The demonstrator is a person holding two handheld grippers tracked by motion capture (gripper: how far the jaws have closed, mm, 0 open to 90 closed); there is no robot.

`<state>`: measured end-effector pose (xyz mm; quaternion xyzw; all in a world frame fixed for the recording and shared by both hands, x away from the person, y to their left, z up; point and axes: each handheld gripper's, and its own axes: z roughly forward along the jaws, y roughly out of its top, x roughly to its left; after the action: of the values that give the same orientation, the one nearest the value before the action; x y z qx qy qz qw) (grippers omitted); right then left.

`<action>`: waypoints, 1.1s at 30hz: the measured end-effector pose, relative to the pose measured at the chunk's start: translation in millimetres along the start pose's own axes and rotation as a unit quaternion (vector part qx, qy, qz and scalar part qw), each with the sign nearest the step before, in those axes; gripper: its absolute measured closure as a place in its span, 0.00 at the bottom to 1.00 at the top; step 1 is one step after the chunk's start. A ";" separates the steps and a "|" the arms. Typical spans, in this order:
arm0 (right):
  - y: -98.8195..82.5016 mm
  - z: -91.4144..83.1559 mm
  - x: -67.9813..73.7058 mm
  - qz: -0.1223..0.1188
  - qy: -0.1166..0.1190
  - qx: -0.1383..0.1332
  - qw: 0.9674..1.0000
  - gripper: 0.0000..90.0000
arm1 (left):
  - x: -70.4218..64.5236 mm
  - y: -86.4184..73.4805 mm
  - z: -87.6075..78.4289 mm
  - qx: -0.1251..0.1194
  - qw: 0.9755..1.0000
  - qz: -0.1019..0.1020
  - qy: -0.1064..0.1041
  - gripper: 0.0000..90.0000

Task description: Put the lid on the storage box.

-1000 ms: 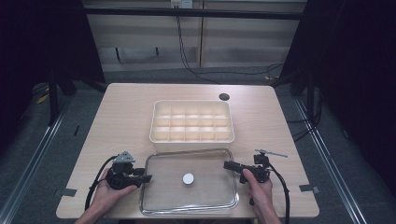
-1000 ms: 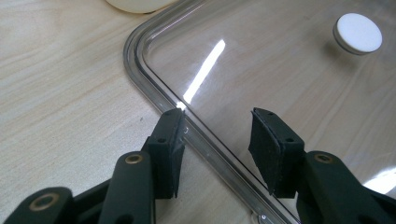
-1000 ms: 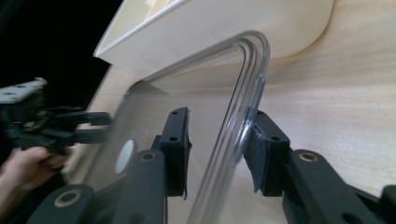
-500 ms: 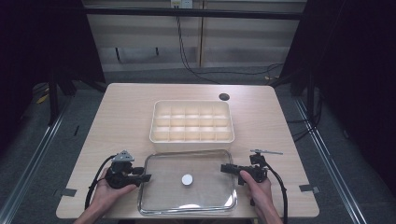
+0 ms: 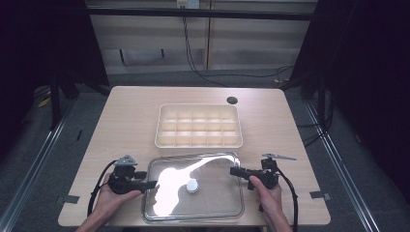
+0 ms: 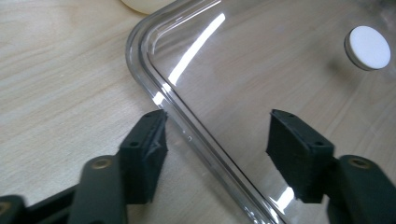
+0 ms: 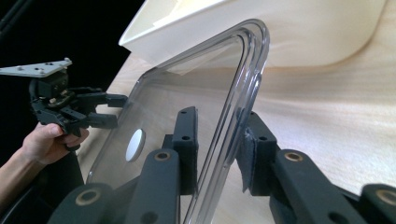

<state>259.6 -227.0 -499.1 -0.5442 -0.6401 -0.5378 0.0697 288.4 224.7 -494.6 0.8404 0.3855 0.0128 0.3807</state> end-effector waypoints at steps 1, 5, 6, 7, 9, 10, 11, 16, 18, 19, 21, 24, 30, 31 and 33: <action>0.4 -0.3 0.9 -0.004 0.002 -0.003 1.000 0.79 | -0.1 0.1 0.1 0.000 1.000 -0.001 0.001 0.38; 1.4 -1.7 2.2 -0.010 0.008 -0.009 1.000 0.80 | 0.8 0.2 1.0 -0.005 1.000 -0.011 -0.011 0.33; 1.6 -1.9 2.4 -0.013 0.006 -0.008 1.000 0.80 | 1.3 0.4 1.0 -0.004 1.000 -0.014 -0.019 0.32; 1.6 -1.9 2.4 -0.013 0.006 -0.008 1.000 0.80 | 1.4 0.5 1.3 -0.003 1.000 -0.018 -0.025 0.32; 1.6 -2.2 2.6 -0.014 0.005 -0.008 1.000 0.80 | 0.6 0.5 1.6 -0.004 0.999 -0.018 -0.027 0.31; 1.8 -2.3 2.7 -0.015 0.005 -0.008 1.000 0.80 | 0.7 0.5 1.5 -0.003 0.999 -0.019 -0.029 0.32; 1.8 -2.4 2.9 -0.014 0.006 -0.009 1.000 0.80 | 1.0 0.6 1.5 -0.003 0.999 -0.020 -0.032 0.33; 2.2 -3.5 2.0 -0.017 -0.001 -0.010 1.000 0.80 | 0.9 0.9 -3.8 -0.020 0.998 -0.023 -0.047 0.43; 2.3 -4.0 1.8 -0.017 0.000 -0.012 1.000 0.80 | 1.3 0.9 -4.3 -0.023 0.998 -0.024 -0.051 0.45; 2.3 -4.0 1.8 -0.017 0.000 -0.012 1.000 0.80 | 1.3 0.8 -5.0 -0.027 0.998 -0.025 -0.051 0.45; 2.2 -4.3 2.1 -0.018 -0.003 -0.011 1.000 0.79 | 1.5 0.8 -6.0 -0.029 0.998 -0.024 -0.051 0.47; 2.0 -4.0 2.0 -0.020 -0.010 -0.011 1.000 0.78 | 1.7 0.8 -7.7 -0.036 0.998 -0.025 -0.054 0.50; 2.2 -3.3 3.8 -0.028 -0.029 -0.007 0.999 0.76 | 1.9 1.0 -12.4 -0.048 0.997 -0.028 -0.058 0.56; 2.2 -3.3 3.8 -0.028 -0.029 -0.007 0.999 0.76 | 2.0 1.1 -13.5 -0.049 0.997 -0.028 -0.059 0.56; 2.3 -2.9 6.1 -0.033 -0.038 -0.005 0.999 0.75 | 2.3 1.2 -14.9 -0.051 0.996 -0.032 -0.062 0.58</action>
<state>257.5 -225.8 -492.3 -0.5429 -0.6570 -0.5225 0.0248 286.1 235.1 -483.9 0.8060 0.3869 -0.0319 0.4469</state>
